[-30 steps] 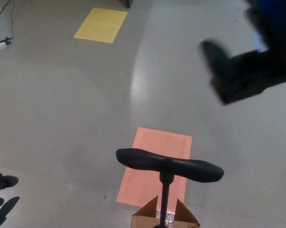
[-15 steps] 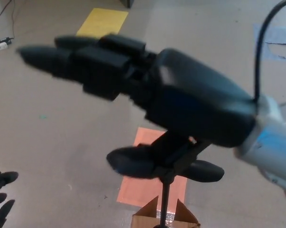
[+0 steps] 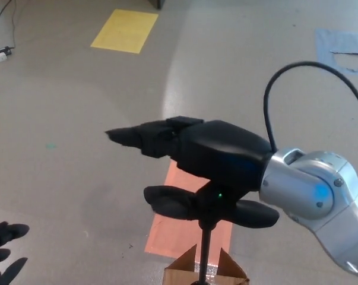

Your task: An air pump is kept on top of a storage box on the floor and the robot uses its right hand to press down on the handle of the pump to compress it

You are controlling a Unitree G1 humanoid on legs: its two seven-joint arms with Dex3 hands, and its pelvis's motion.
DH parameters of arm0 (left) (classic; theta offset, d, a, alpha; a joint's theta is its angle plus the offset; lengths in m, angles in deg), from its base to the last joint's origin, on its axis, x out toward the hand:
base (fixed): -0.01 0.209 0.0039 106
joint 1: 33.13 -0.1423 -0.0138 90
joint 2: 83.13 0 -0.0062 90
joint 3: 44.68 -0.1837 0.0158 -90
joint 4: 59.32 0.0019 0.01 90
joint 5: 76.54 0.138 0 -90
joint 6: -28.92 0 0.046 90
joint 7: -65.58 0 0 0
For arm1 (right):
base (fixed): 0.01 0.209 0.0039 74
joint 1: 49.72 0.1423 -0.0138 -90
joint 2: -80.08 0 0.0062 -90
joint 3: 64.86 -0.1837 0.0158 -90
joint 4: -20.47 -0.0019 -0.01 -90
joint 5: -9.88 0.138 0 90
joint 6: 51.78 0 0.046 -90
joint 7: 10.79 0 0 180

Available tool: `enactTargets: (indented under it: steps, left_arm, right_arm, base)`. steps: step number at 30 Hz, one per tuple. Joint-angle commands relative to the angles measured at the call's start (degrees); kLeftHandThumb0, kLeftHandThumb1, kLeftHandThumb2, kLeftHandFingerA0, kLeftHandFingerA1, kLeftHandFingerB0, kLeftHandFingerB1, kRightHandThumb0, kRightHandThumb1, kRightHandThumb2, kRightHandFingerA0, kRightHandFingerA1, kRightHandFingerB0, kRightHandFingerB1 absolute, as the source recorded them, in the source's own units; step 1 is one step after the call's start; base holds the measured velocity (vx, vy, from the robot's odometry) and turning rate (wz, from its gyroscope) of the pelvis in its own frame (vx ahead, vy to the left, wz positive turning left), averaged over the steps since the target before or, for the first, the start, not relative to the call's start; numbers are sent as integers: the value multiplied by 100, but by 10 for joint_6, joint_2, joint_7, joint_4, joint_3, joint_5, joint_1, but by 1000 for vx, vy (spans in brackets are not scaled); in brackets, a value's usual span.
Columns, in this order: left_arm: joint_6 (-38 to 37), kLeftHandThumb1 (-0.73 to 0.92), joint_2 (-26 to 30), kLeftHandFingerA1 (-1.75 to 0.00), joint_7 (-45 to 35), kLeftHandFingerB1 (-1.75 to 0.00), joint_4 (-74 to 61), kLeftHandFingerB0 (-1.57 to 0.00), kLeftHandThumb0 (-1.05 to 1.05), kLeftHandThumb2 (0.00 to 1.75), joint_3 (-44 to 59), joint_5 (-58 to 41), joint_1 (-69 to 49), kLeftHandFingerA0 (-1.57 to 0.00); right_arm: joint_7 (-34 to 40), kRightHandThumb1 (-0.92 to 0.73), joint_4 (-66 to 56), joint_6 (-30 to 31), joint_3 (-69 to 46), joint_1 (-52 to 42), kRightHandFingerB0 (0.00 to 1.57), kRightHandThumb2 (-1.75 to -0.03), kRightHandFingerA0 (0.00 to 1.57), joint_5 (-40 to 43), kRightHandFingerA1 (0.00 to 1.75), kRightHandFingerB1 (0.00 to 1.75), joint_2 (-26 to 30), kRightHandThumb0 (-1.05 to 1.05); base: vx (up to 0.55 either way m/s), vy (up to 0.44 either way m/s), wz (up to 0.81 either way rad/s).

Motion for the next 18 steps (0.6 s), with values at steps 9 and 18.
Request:
enactTargets:
  steps: [9,18]
  left_arm:
    - [14,61,15,-48,30,-46,2,0,-32,112,-7,26,-6,-1]
    - [20,61,14,-48,24,-47,0,0,-32,112,-2,21,-3,-1]
  right_arm:
    - [11,-77,77,-64,-55,-47,0,-112,0,-42,16,14,-2,-86]
    - [-9,-91,50,-73,-63,-120,0,-68,0,-34,9,12,-9,-85]
  base:
    - [0,0,0]
    - [0,0,0]
